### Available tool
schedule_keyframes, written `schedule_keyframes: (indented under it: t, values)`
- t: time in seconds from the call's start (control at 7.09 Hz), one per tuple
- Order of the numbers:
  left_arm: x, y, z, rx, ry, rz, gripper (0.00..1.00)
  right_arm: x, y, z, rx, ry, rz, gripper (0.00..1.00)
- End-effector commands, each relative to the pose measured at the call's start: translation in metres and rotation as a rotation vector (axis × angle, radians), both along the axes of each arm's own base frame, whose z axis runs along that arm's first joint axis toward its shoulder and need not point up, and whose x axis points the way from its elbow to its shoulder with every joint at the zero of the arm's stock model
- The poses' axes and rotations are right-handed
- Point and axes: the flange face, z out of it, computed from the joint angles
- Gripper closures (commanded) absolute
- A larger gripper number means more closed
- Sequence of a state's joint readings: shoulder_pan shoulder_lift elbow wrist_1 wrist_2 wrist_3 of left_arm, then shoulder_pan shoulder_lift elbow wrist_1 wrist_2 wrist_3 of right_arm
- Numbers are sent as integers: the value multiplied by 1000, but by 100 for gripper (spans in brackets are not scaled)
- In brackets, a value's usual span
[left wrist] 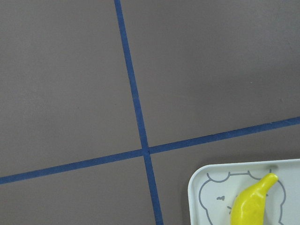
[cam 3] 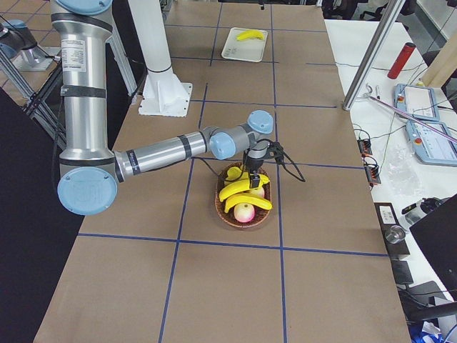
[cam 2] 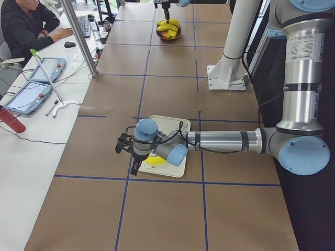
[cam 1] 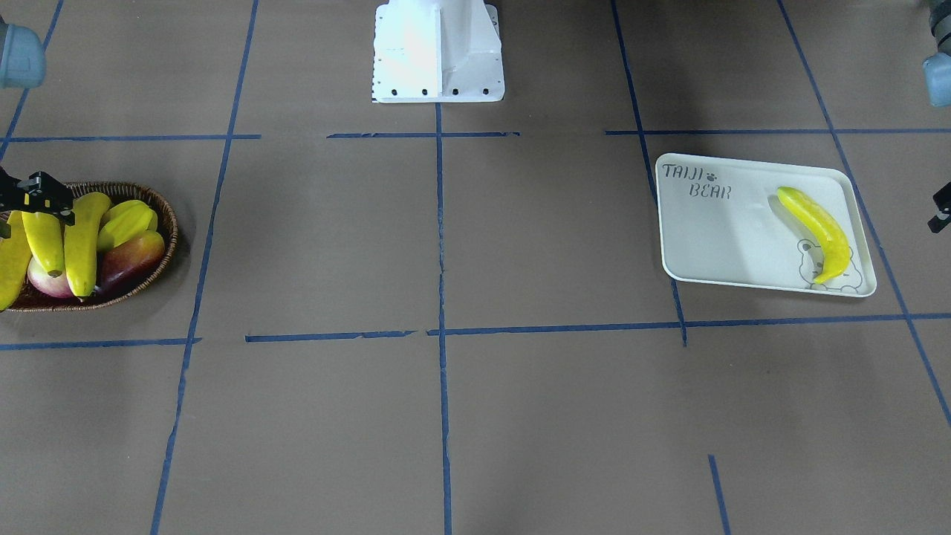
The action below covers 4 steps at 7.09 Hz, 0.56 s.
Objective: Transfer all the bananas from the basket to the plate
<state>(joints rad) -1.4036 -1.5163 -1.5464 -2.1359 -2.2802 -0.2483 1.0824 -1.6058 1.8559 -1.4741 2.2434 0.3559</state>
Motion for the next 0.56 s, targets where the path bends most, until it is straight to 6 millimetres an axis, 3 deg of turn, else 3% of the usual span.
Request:
schedule_keyframes:
  t: [0.0,0.28,0.42]
  values:
    - [1,1,-1,0,8,4,0,0,9,11,15,8,-48,20]
    - [1,1,-1,-2,9,5,0,-2,7,10,15,11,-58,25]
    - [1,1,-1,-1,7,4,0,-4,7,10,14,11,-61,37]
